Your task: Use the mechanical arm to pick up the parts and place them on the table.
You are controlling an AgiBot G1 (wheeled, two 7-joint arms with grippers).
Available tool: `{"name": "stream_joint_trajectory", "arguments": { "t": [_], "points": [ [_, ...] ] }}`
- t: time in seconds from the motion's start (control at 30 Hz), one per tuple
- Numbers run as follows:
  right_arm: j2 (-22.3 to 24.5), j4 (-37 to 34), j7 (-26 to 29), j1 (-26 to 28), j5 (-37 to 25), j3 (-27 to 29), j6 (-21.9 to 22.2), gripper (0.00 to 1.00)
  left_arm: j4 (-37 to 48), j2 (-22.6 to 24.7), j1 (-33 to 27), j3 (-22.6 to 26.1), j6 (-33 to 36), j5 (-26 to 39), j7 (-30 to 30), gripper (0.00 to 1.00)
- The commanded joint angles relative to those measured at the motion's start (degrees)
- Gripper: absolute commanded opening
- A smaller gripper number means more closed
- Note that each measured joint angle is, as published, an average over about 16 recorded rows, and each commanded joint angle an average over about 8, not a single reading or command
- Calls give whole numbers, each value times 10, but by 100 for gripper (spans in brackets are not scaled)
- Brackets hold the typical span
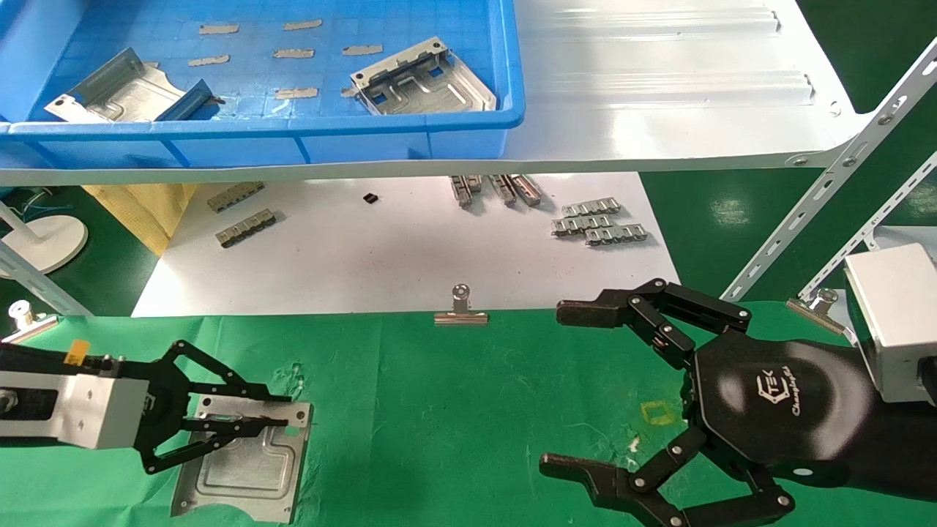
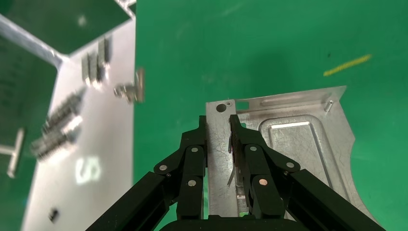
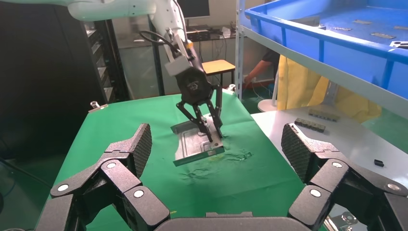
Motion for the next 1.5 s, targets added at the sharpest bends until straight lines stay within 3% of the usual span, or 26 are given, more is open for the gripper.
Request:
{"name": "stream_joint_trajectory", "arguments": {
  "t": [0.03,0.27,0.53,0.9,1.27,1.5],
  "points": [
    [0,0,0,0,0,0,0,100,26,6,4,12,-1,2,17,0],
    [0,0,0,0,0,0,0,100,110,30,26,17,-9,-12,94,4],
    [0,0,0,0,0,0,0,100,182,59,14,27,-12,2,151,99],
    [0,0,0,0,0,0,0,100,239,76,0,29,2,-12,150,100],
    [0,0,0,0,0,0,0,100,182,35,51,0,14,-132,-18,100],
    [0,0,0,0,0,0,0,100,166,26,68,-5,15,-158,-35,100]
  ]
}}
